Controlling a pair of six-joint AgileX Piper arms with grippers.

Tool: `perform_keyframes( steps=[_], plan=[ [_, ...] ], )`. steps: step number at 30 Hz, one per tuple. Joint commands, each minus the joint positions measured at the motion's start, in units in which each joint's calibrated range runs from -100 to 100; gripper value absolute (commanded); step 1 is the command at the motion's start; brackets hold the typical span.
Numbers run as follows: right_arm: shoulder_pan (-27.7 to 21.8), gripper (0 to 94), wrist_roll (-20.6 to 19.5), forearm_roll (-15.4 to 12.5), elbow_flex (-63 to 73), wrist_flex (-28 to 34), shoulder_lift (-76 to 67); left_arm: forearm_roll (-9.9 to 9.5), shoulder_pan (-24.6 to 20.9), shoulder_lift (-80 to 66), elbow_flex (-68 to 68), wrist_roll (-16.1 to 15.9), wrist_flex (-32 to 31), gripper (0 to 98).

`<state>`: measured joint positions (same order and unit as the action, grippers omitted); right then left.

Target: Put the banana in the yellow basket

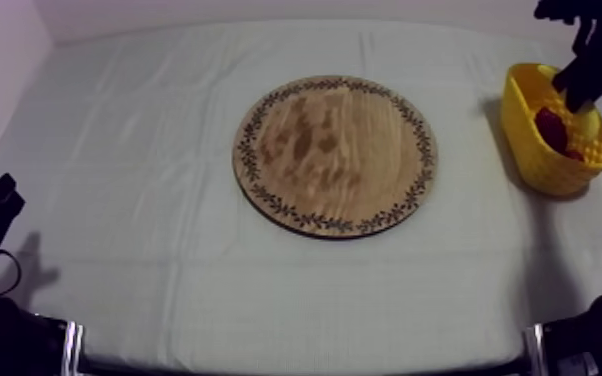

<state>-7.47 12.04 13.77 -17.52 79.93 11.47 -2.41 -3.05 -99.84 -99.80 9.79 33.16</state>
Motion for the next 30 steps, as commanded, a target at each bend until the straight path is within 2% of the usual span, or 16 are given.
perform_keyframes(
  steps=[1,3,5,11,14,16,23,30],
  plan=[
    [0.0,23.1,-0.4,-0.2,0.0,-0.4,2.4,-0.01,0.0,0.0,0.0,0.0,0.0,0.1],
    [0.0,24.7,-0.7,-0.3,0.0,-1.1,4.4,-0.01,0.0,0.0,0.0,0.0,0.0,0.1],
    [0.0,30.3,-1.0,-0.3,0.1,-1.8,6.1,-0.01,0.0,0.0,0.0,0.0,0.0,0.1],
    [-0.2,67.1,-1.8,-1.1,1.0,-2.4,9.0,-0.01,0.0,0.0,0.0,0.0,0.0,0.1],
    [-0.3,78.7,-2.2,-1.6,1.9,-2.1,9.8,-0.01,0.0,0.0,0.0,0.0,0.0,0.1],
    [-0.3,83.1,-2.3,-1.9,2.6,-1.9,10.0,-0.01,0.0,0.0,0.0,0.0,0.0,0.1],
    [-0.3,85.0,-1.8,-3.6,4.7,-1.6,8.1,-0.01,0.0,0.0,0.0,0.0,0.0,0.1],
    [-0.7,75.7,-0.7,-6.1,5.6,-2.0,1.0,-0.01,0.0,0.0,0.0,0.0,0.0,0.1]
  ],
)
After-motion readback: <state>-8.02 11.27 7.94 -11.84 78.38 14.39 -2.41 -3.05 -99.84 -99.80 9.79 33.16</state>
